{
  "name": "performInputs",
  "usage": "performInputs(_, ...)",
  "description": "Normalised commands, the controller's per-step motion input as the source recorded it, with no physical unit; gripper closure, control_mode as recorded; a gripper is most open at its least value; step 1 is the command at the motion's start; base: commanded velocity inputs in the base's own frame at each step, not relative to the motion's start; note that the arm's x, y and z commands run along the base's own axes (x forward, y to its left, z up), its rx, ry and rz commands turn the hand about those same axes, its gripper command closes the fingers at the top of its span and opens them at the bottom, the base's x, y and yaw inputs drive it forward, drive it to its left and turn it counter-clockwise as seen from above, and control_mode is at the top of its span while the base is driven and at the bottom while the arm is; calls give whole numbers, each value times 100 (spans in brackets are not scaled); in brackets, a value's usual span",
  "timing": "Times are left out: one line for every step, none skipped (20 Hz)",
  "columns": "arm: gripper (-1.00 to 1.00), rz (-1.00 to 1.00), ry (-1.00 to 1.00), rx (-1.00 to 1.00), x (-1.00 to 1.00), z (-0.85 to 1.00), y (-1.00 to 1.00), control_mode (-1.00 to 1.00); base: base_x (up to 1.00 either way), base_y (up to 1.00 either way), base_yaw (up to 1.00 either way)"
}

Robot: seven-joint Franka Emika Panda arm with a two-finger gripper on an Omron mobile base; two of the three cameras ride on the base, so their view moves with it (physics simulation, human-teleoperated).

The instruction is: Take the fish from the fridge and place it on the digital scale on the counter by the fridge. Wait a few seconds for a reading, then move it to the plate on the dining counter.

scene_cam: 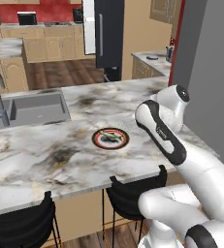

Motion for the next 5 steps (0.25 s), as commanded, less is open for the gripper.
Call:
performInputs(-100,-22,27,21,-100,100,-21,-100,0,0,0)
performInputs(-100,-22,28,21,-100,100,-24,-100,0,0,0)
performInputs(-100,-22,29,20,-100,100,-23,-100,0,0,0)
performInputs(-100,-22,29,19,-100,100,-22,-100,0,0,0)
performInputs(-100,-23,31,17,-100,100,-21,-100,0,0,0)
